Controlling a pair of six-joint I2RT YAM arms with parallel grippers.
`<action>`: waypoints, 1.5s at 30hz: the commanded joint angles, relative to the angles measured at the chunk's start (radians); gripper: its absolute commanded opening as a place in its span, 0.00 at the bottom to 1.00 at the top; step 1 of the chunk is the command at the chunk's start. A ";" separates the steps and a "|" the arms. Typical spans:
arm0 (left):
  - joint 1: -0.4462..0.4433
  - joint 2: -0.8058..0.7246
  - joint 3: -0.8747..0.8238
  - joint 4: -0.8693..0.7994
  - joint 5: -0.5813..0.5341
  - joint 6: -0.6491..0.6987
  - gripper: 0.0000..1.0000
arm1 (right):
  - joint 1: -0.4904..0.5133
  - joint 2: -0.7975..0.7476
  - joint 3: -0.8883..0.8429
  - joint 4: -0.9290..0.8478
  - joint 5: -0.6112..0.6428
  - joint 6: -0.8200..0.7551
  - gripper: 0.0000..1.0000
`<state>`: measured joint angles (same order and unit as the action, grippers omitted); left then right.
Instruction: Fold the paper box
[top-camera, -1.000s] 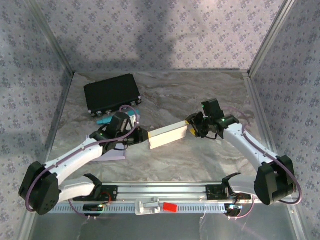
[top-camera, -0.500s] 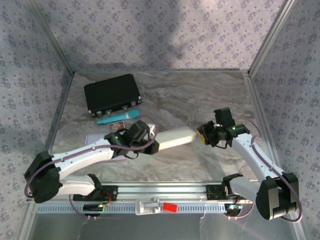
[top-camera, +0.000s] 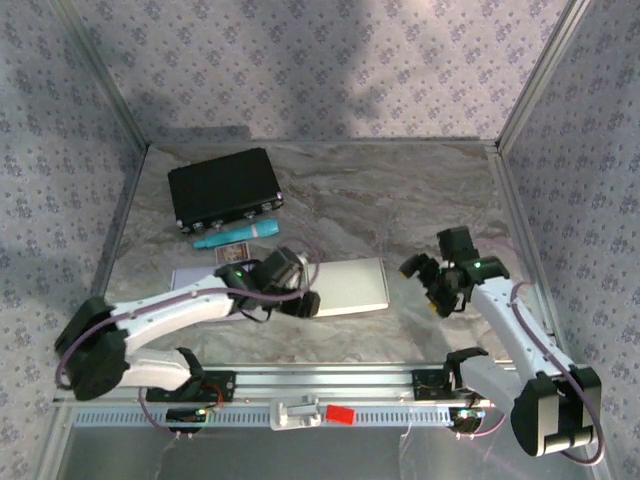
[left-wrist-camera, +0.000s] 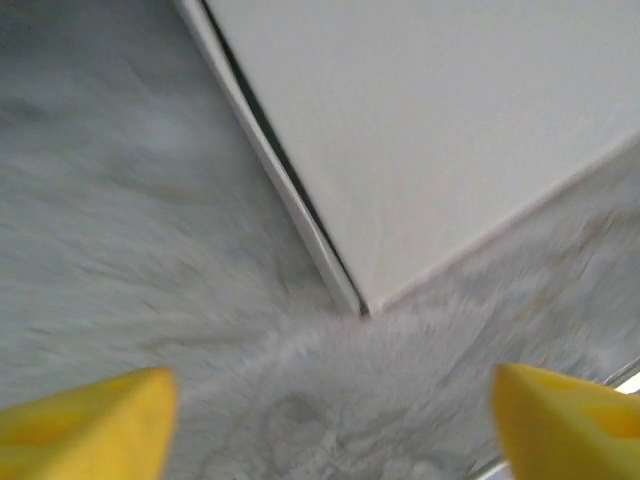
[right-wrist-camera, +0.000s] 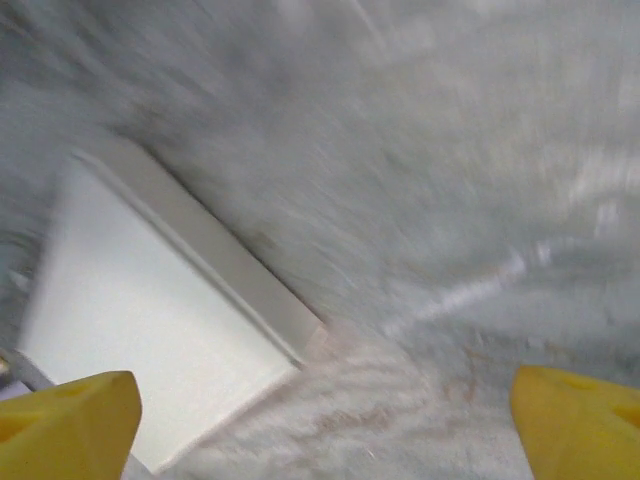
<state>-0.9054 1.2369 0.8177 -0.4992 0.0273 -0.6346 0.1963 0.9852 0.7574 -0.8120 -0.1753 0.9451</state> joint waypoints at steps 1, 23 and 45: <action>0.131 -0.160 0.078 -0.020 -0.086 -0.004 1.00 | 0.019 -0.109 0.120 -0.032 0.348 -0.220 0.99; 0.899 -0.062 -0.446 0.872 -0.211 0.550 1.00 | -0.140 0.310 -0.427 1.503 0.384 -0.949 0.99; 0.917 0.297 -0.402 1.306 -0.089 0.608 1.00 | -0.197 0.534 -0.378 1.640 0.350 -0.957 0.99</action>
<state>0.0048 1.5394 0.4099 0.7639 -0.0746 -0.0341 -0.0074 1.5112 0.3683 0.8188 0.1455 0.0059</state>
